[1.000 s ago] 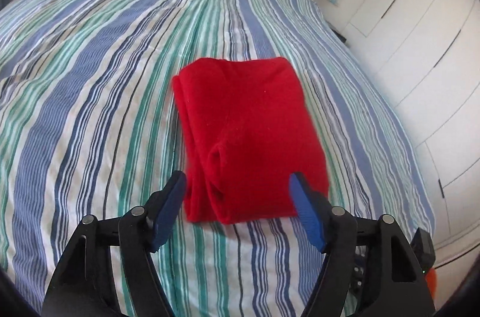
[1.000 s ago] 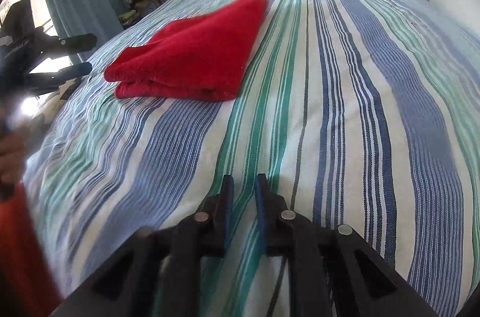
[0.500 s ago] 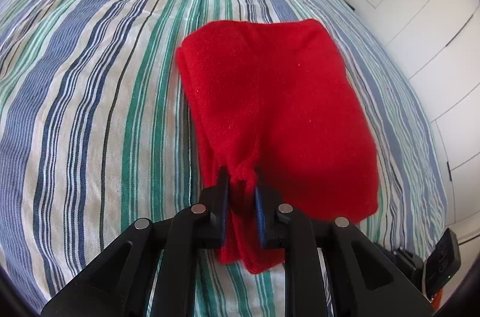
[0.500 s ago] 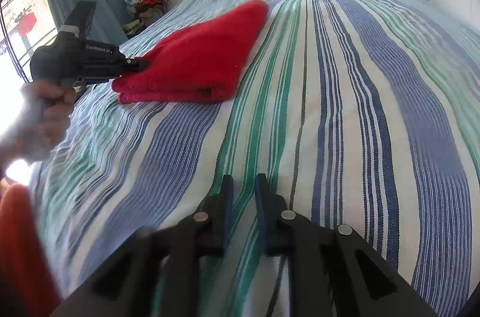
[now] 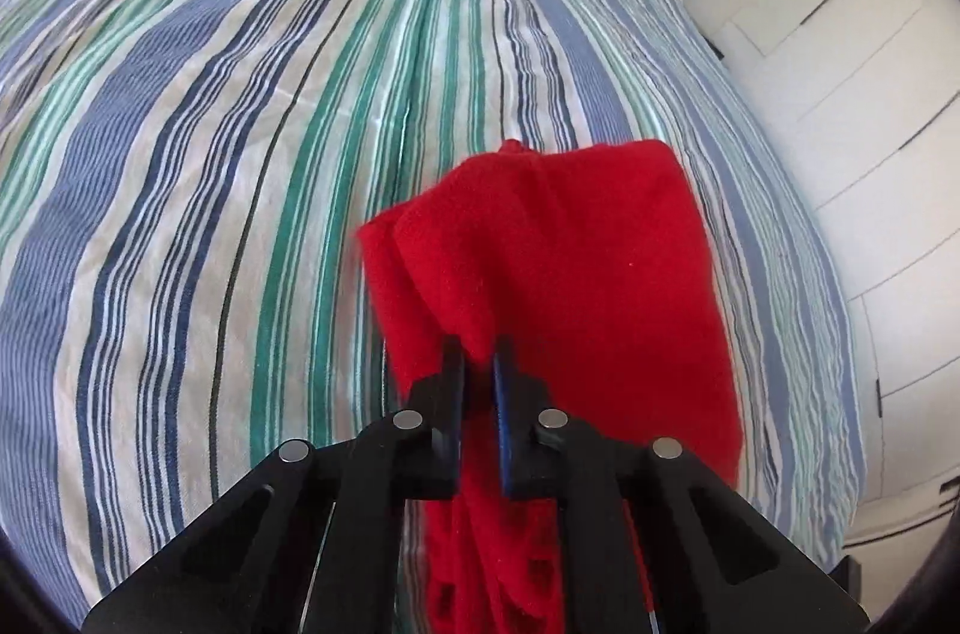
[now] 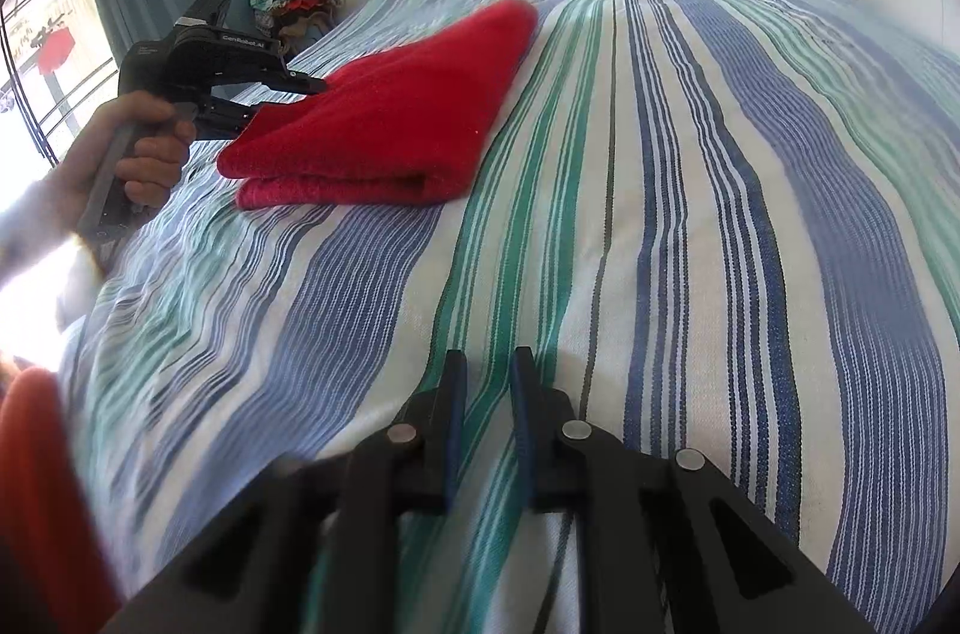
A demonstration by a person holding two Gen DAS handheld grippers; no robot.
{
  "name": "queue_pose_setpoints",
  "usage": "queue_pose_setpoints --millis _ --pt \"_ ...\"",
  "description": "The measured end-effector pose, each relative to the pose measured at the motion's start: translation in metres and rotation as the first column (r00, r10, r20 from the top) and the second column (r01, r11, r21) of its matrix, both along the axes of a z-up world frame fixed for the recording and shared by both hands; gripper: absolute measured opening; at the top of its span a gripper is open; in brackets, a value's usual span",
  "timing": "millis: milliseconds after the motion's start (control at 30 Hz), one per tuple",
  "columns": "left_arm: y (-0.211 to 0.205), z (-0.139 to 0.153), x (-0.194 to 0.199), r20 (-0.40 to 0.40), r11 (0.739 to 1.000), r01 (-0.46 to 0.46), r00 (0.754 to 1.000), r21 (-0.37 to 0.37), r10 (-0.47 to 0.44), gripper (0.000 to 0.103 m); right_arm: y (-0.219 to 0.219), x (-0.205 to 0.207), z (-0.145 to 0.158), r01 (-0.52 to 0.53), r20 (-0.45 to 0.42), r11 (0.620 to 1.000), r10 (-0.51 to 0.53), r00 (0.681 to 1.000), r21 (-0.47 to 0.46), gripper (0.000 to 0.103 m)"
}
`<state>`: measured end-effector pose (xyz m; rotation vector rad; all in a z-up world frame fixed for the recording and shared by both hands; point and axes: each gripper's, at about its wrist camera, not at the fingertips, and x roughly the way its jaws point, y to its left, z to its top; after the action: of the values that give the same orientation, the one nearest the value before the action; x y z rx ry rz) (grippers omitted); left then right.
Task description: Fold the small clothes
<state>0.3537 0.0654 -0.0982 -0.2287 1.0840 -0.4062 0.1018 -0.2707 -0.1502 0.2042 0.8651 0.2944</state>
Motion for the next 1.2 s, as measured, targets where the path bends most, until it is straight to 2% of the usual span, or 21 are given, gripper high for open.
queue_pose_setpoints --millis 33,167,267,333,367,433,500,567,600,633,700,767,800,833,867,900,933,1000,1067,1133,1200 --pt "0.000 0.002 0.000 0.027 1.000 -0.001 1.000 0.022 0.000 0.004 0.000 0.000 0.000 0.000 0.000 1.000 0.000 1.000 0.000 0.016" --pt "0.018 -0.015 0.009 -0.027 0.998 -0.049 0.998 0.040 0.050 0.005 -0.001 0.001 0.000 -0.002 0.000 1.000 0.002 1.000 0.006 0.016" --pt "0.013 -0.008 0.002 -0.018 0.998 -0.021 1.000 0.058 0.022 0.014 -0.001 0.002 0.000 -0.004 -0.002 1.000 0.004 1.000 0.011 0.016" --pt "0.015 0.004 -0.008 0.010 0.999 -0.017 1.000 0.037 0.017 0.031 -0.002 0.002 0.000 -0.004 -0.002 1.000 0.004 1.000 0.012 0.016" --pt "0.019 0.011 -0.015 0.022 1.000 -0.021 1.000 0.012 0.021 0.036 -0.002 0.002 -0.001 -0.004 -0.002 1.000 0.004 1.000 0.012 0.016" --pt "0.023 0.022 -0.032 0.045 0.999 -0.026 0.999 -0.041 0.027 0.056 -0.002 0.002 -0.001 -0.004 -0.002 1.000 0.004 1.000 0.011 0.016" --pt "0.018 0.025 -0.046 0.059 0.999 -0.011 0.998 -0.049 0.014 0.065 -0.002 0.002 -0.001 -0.004 -0.001 1.000 0.004 1.000 0.011 0.016" --pt "0.006 0.014 -0.056 0.044 1.000 0.025 0.999 0.005 -0.025 0.063 -0.003 0.002 -0.001 -0.004 0.000 1.000 0.004 1.000 0.009 0.016" --pt "0.001 0.001 -0.058 0.019 0.997 0.040 0.999 0.060 -0.042 0.042 -0.002 0.002 -0.001 -0.004 0.000 1.000 0.004 1.000 0.007 0.016" --pt "-0.003 -0.018 -0.056 -0.036 0.993 0.056 0.998 0.100 -0.052 0.028 -0.002 0.002 -0.001 -0.004 0.000 1.000 0.004 1.000 0.004 0.016" --pt "0.004 -0.032 -0.057 -0.054 0.998 0.030 0.998 0.064 -0.027 0.031 -0.002 0.002 0.000 -0.004 -0.002 1.000 0.004 1.000 0.001 0.016" --pt "0.014 -0.025 -0.057 -0.069 1.000 -0.004 0.998 0.005 0.004 0.037 -0.002 0.003 0.004 -0.005 -0.022 1.000 0.005 1.000 0.002 0.017" --pt "0.019 -0.018 -0.058 -0.066 1.000 -0.018 0.998 -0.014 0.017 0.049 -0.002 0.005 0.008 -0.011 -0.042 1.000 0.011 0.999 0.010 0.026" --pt "0.024 -0.010 -0.058 -0.049 0.999 -0.034 0.998 -0.025 0.033 0.066 -0.004 0.007 0.014 -0.021 -0.064 0.999 0.022 0.998 0.027 0.035" --pt "0.031 -0.001 -0.060 -0.021 0.998 -0.050 0.999 -0.040 0.049 0.074 -0.005 0.011 0.021 -0.025 -0.077 0.998 0.029 0.997 0.051 0.063" --pt "0.036 0.006 -0.059 -0.001 0.996 -0.061 0.998 -0.065 0.061 0.088 -0.008 0.015 0.030 -0.021 -0.073 0.997 0.026 0.997 0.076 0.094" --pt "0.041 0.009 -0.056 -0.001 0.993 -0.063 0.998 -0.097 0.063 0.094 -0.012 0.020 0.040 -0.015 -0.048 0.994 0.021 0.999 0.104 0.100" --pt "0.042 0.004 -0.045 -0.049 0.989 -0.051 0.998 -0.142 0.044 0.095 -0.019 0.042 0.060 -0.014 0.000 0.986 0.014 1.000 0.167 0.101" --pt "0.035 -0.012 -0.034 -0.119 0.989 -0.034 0.993 -0.145 0.017 0.095 -0.029 0.079 0.069 0.001 -0.002 0.967 -0.001 1.000 0.253 0.101" --pt "0.026 -0.027 -0.031 -0.153 0.992 -0.025 0.988 -0.125 0.005 0.095 -0.038 0.124 0.064 0.021 -0.042 0.927 -0.006 0.999 0.375 0.101" --pt "0.016 -0.029 -0.036 -0.118 0.994 -0.007 0.993 -0.113 -0.007 0.095 -0.041 0.165 0.048 0.067 -0.112 0.900 -0.020 0.993 0.430 0.100"
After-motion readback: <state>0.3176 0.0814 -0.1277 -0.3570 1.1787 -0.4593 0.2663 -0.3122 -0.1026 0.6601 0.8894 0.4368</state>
